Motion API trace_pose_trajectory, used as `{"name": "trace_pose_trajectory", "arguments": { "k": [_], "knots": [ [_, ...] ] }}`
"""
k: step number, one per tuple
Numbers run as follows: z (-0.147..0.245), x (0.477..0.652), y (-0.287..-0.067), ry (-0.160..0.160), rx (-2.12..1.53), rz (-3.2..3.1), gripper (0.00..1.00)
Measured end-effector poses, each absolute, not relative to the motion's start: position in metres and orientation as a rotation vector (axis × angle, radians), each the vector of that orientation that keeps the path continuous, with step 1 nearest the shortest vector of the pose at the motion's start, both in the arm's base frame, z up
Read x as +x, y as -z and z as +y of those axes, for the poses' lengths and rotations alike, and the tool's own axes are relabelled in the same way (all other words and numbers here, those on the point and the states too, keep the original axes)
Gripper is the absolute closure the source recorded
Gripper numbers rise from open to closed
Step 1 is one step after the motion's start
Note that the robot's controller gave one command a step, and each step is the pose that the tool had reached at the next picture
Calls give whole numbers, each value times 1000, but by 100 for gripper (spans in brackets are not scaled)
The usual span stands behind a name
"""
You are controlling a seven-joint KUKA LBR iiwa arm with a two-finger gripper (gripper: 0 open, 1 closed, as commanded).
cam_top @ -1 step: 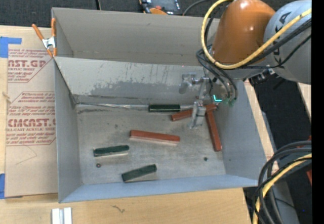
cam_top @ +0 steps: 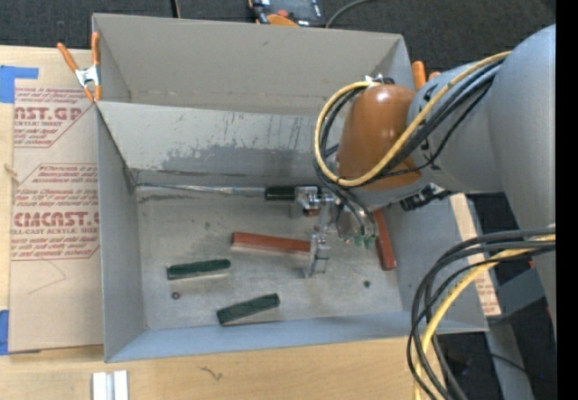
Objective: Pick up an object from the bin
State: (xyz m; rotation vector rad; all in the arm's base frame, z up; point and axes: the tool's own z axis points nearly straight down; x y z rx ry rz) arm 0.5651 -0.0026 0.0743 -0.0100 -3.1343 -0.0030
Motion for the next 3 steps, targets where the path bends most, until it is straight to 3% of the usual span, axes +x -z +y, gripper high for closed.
{"name": "trace_pose_trajectory", "arguments": {
  "k": [1, 2, 3],
  "knots": [
    [-3, 568, -79, 2, -10, -3142, 100],
    [-61, 557, -179, -3, -135, -3148, 100],
    [-73, 526, -279, -4, -51, -3151, 100]
  ]
}}
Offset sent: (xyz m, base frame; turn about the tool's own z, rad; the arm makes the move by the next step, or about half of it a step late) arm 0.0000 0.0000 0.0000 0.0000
